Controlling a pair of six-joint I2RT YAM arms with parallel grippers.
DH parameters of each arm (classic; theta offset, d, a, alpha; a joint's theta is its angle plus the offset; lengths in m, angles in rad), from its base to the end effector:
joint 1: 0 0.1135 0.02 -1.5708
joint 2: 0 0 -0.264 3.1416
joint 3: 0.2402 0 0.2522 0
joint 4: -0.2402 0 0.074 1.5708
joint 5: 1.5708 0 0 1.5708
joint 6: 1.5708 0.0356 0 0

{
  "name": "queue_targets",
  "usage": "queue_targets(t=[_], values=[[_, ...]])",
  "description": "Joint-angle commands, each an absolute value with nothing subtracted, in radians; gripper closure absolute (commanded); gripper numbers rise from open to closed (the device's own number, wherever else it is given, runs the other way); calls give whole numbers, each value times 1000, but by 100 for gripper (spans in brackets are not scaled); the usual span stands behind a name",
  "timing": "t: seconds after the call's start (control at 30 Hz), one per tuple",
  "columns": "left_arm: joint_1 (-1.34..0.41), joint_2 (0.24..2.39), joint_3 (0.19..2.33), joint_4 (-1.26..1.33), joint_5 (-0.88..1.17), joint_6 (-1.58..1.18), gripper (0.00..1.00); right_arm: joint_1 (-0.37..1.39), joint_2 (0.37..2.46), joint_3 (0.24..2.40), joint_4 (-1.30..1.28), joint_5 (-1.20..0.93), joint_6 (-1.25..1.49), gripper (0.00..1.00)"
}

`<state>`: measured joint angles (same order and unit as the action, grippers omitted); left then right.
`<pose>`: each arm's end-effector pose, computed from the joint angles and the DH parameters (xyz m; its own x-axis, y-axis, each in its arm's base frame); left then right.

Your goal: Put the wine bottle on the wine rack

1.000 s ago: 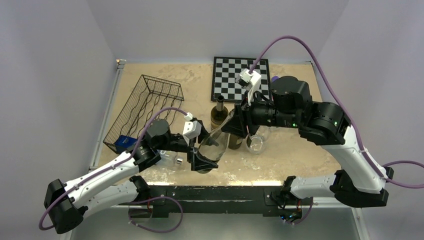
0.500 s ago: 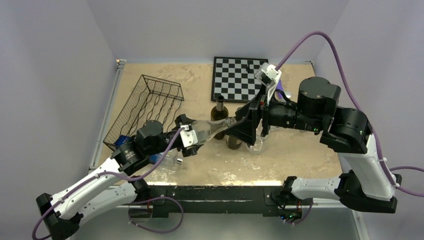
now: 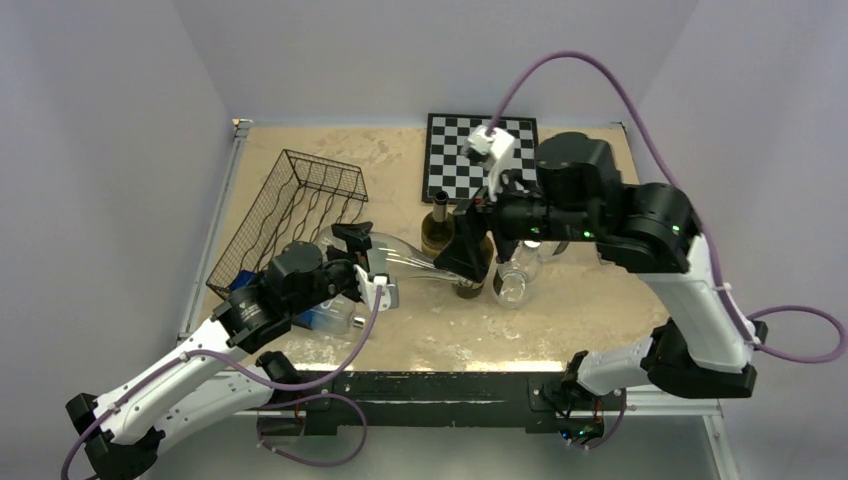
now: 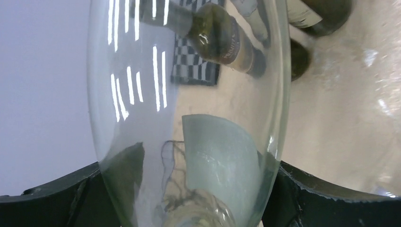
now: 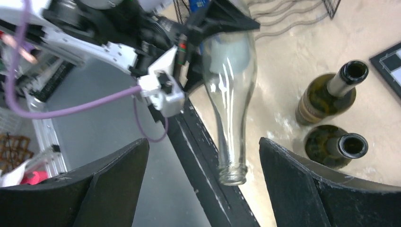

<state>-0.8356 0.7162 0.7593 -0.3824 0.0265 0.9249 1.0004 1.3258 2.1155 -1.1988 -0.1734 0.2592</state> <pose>0.1109 -0.1240 0.3208 0.4711 0.6692 -0.5746 0.6346 0.1953 0.7477 0.0952 0.1598 0.5424 -0.4420 -0.2214 -0.8692 -0.8289 0.4711 0.3015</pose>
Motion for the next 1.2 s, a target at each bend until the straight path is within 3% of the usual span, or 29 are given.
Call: queue_targets(t=[0.0,0.3,0.67,1.17], values=[[-834,669,869,-154,-29,1141,100,1004,1410,2141,-1296,-152,196,9],[-835,678,910,-157,-15,1212,100,1018,1538,2150,-1383,-87,149,11],[-836,694,917,-125,-35,1222,100,1048,1584,2093,-1369,-58,176,33],[-834,708,927,-62,-69,1177,100,1068,1618,2035,-1327,-58,189,32]])
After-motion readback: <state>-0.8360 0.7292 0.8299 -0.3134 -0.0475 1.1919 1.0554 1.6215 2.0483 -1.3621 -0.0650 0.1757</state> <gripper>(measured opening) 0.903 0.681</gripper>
